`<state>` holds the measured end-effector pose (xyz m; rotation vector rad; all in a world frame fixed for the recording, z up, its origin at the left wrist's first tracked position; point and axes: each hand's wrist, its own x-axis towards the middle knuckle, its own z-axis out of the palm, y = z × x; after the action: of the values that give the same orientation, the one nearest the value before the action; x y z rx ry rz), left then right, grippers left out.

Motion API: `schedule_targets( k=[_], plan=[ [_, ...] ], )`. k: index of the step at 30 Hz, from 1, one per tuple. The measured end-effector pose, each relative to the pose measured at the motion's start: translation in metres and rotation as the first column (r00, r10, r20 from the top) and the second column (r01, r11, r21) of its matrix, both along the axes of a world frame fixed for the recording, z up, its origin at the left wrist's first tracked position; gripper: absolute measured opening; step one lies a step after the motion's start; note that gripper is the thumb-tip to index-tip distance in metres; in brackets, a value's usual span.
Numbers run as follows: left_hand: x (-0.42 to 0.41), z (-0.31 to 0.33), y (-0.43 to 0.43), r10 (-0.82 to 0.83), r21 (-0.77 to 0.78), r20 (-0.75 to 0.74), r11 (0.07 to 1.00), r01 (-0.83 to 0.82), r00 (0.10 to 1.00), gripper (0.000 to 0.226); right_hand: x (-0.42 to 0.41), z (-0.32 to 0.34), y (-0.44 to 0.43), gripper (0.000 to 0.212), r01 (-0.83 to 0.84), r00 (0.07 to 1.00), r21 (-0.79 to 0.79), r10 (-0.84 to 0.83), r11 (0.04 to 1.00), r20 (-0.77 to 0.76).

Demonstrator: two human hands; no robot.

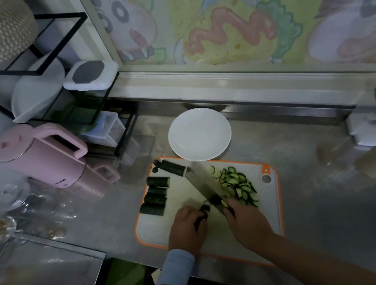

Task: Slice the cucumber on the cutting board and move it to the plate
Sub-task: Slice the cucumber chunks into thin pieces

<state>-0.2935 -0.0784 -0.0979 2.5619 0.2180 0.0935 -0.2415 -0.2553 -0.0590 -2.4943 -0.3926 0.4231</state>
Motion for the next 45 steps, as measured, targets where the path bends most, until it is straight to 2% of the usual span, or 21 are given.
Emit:
schedule_targets(
  k=[3, 5, 8, 15, 20, 27, 31, 36, 45],
  plan=[
    [0.0, 0.002, -0.003, -0.008, 0.018, 0.025, 1.0, 0.007, 1.0, 0.013, -0.009, 0.001, 0.004, 0.025, -0.166, 0.984, -0.024, 0.167, 0.986, 0.066],
    [0.0, 0.004, -0.003, -0.011, 0.021, 0.034, 1.0, 0.01, 0.999, 0.013, -0.014, 0.0, 0.005, 0.028, -0.216, 0.97, -0.049, 0.22, 0.975, 0.104],
    [0.001, 0.005, -0.003, -0.041, 0.043, 0.062, 0.998, 0.038, 0.997, 0.003, -0.018, -0.002, 0.003, 0.031, -0.205, 0.969, -0.052, 0.21, 0.977, 0.131],
    [-0.001, -0.002, -0.003, -0.036, 0.05, 0.074, 0.998, 0.033, 0.997, 0.009, -0.019, -0.003, 0.0, 0.033, -0.153, 0.979, -0.047, 0.158, 0.987, 0.127],
    [0.0, -0.003, -0.001, -0.027, -0.005, 0.027, 1.0, 0.027, 0.999, 0.011, -0.014, -0.004, 0.001, 0.032, -0.092, 0.99, -0.055, 0.098, 0.994, 0.098],
    [0.01, -0.002, -0.002, -0.102, 0.023, -0.045, 0.994, 0.103, 0.994, 0.02, -0.014, -0.003, 0.001, 0.03, -0.076, 0.993, -0.024, 0.078, 0.997, 0.086],
    [0.007, 0.001, 0.001, -0.026, -0.029, -0.03, 0.999, 0.025, 0.999, 0.014, -0.017, 0.001, 0.0, 0.027, -0.07, 0.996, -0.006, 0.07, 0.998, 0.058],
    [-0.001, 0.006, -0.003, 0.105, -0.052, -0.113, 0.992, -0.112, 0.988, 0.016, -0.022, 0.003, 0.001, 0.024, -0.127, 0.992, -0.006, 0.127, 0.992, 0.016],
    [-0.002, 0.004, -0.001, 0.076, -0.016, -0.147, 0.997, -0.079, 0.986, 0.024, -0.011, 0.002, -0.004, 0.022, -0.172, 0.983, -0.001, 0.172, 0.985, -0.061]
  ],
)
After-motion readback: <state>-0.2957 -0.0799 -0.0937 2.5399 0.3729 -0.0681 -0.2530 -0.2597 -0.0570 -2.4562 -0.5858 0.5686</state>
